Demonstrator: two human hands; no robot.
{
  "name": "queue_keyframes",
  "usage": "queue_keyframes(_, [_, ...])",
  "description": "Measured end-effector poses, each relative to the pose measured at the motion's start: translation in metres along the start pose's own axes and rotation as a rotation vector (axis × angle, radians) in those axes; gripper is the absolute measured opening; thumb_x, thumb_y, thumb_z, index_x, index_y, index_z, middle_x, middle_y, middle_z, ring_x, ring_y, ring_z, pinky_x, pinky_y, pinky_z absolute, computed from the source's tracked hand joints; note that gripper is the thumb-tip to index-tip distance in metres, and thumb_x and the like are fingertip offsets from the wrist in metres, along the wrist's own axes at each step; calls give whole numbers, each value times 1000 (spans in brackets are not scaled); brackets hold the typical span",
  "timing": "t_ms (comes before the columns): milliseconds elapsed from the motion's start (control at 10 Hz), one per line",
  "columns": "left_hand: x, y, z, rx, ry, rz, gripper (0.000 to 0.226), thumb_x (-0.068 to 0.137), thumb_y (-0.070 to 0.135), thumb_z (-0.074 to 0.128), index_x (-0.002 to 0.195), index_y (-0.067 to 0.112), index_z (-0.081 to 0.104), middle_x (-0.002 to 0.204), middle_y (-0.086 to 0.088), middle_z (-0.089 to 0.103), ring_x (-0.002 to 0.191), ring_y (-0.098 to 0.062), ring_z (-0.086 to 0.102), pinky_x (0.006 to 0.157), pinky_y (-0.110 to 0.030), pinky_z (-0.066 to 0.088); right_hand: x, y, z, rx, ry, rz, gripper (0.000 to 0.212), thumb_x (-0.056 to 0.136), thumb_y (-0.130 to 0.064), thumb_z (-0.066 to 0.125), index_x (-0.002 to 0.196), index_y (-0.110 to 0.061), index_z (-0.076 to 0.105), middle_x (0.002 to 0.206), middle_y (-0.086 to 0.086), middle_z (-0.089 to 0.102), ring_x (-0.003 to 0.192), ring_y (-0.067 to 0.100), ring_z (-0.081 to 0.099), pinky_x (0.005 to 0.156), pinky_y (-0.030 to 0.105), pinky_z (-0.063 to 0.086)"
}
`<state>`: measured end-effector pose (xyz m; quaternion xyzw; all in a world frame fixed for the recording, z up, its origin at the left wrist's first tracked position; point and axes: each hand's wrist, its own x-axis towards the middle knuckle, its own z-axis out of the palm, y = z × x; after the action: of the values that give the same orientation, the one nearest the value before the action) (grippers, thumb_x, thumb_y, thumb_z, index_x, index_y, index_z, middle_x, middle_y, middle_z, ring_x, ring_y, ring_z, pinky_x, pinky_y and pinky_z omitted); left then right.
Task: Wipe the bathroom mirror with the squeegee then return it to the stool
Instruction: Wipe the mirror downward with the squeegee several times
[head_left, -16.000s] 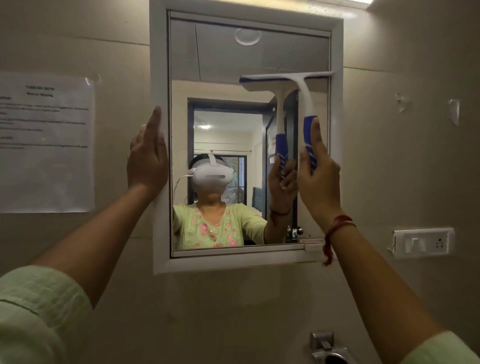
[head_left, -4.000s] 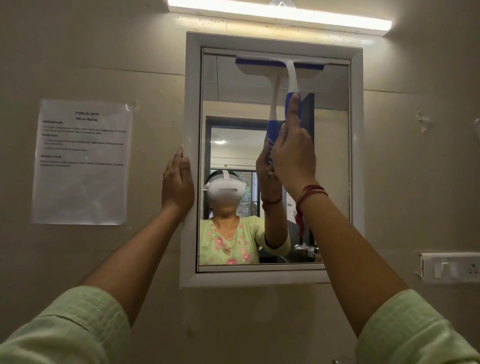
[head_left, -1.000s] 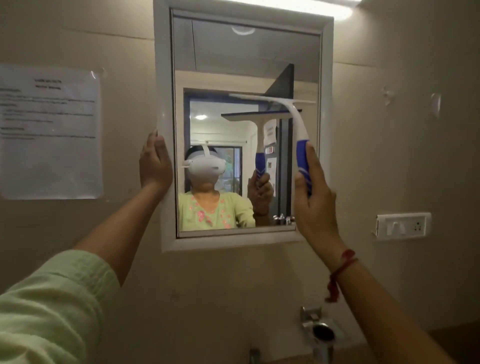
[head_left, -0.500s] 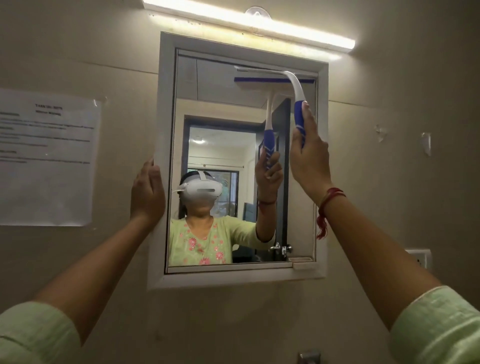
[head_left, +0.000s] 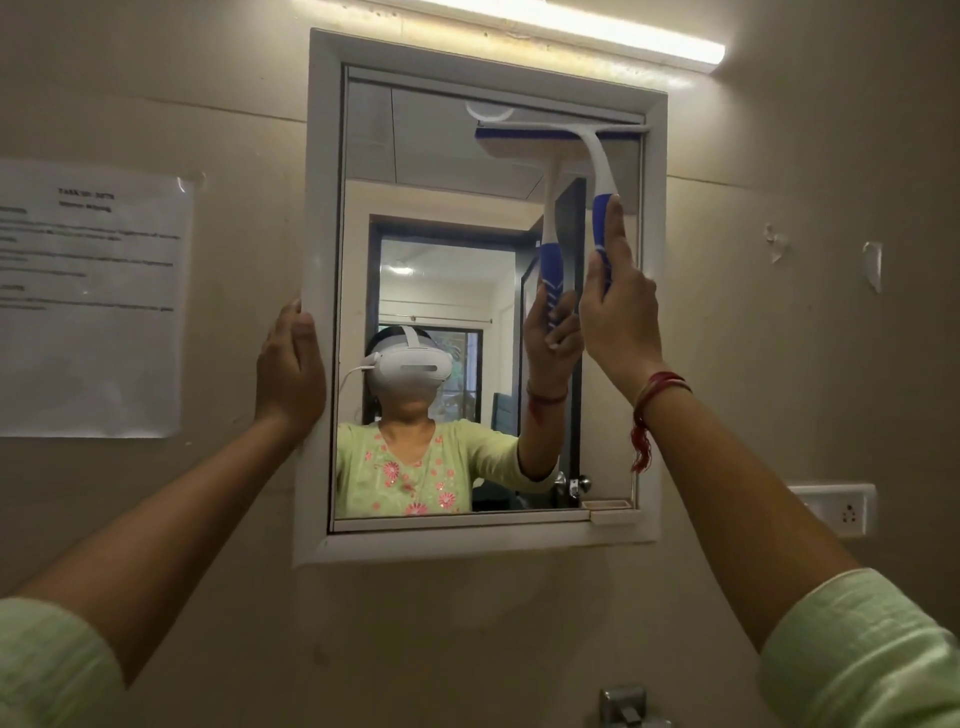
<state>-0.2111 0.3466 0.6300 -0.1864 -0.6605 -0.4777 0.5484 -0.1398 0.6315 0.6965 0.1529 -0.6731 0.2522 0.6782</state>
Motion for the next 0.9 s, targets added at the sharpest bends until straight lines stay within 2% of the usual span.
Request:
queue_keyframes(100, [0, 0, 0, 5, -4, -14, 43, 101, 27, 23, 135, 5, 38, 138, -19, 45, 126, -32, 42, 106, -38, 32, -3, 2, 1, -2, 3, -5, 52, 100, -21, 33, 147, -19, 10, 85, 7, 60, 53, 1, 49, 57, 19, 51])
queue_keyframes(200, [0, -1, 0, 0, -11, -17, 44, 101, 29, 22, 134, 5, 38, 135, -21, 47, 124, -33, 44, 106, -44, 35, -10, 4, 1, -1, -6, 9, 52, 100, -21, 34, 147, -20, 11, 82, 12, 62, 52, 3, 50, 58, 23, 54])
queue_keyframes(300, [-1, -1, 0, 3, -4, -22, 44, 101, 29, 22, 136, 6, 37, 139, -19, 44, 128, -30, 41, 108, -37, 31, -21, 6, 0, -11, 3, 15, 52, 100, -21, 34, 147, -20, 11, 75, 9, 59, 50, 3, 49, 56, 21, 53])
queue_keyframes(400, [-1, 0, 1, 6, 3, -31, 44, 101, 28, 22, 136, 6, 37, 140, -19, 43, 129, -30, 40, 107, -35, 29, -34, 7, 1, 2, -10, 40, 53, 100, -22, 34, 147, -22, 10, 80, 13, 61, 56, 8, 53, 64, 34, 58])
queue_keyframes(500, [0, 0, 1, 5, -6, -27, 44, 101, 28, 22, 135, 5, 37, 137, -20, 45, 126, -32, 42, 107, -40, 33, -47, 7, 2, 22, -26, 70, 54, 100, -23, 34, 147, -24, 9, 87, 18, 64, 61, 13, 58, 66, 40, 58])
queue_keyframes(600, [-1, 1, 1, 4, -1, -30, 44, 101, 28, 22, 135, 5, 37, 137, -20, 45, 126, -31, 42, 107, -39, 33, -61, 8, 4, 12, -9, 71, 53, 100, -23, 34, 147, -23, 9, 82, 13, 62, 60, 11, 56, 65, 39, 58])
queue_keyframes(700, [-1, 1, 1, 5, -1, -27, 44, 101, 27, 22, 136, 5, 37, 138, -19, 45, 127, -31, 42, 106, -38, 33, -77, 11, 4, 9, -14, 82, 54, 99, -25, 34, 146, -26, 8, 86, 16, 63, 64, 14, 57, 66, 41, 58])
queue_keyframes(900, [-1, 2, 0, -3, -2, -18, 43, 101, 27, 22, 134, 5, 38, 135, -21, 47, 124, -33, 44, 105, -44, 35, -116, 12, 3, 30, -46, 104, 55, 98, -27, 34, 145, -31, 5, 91, 17, 61, 66, 11, 55, 66, 41, 57])
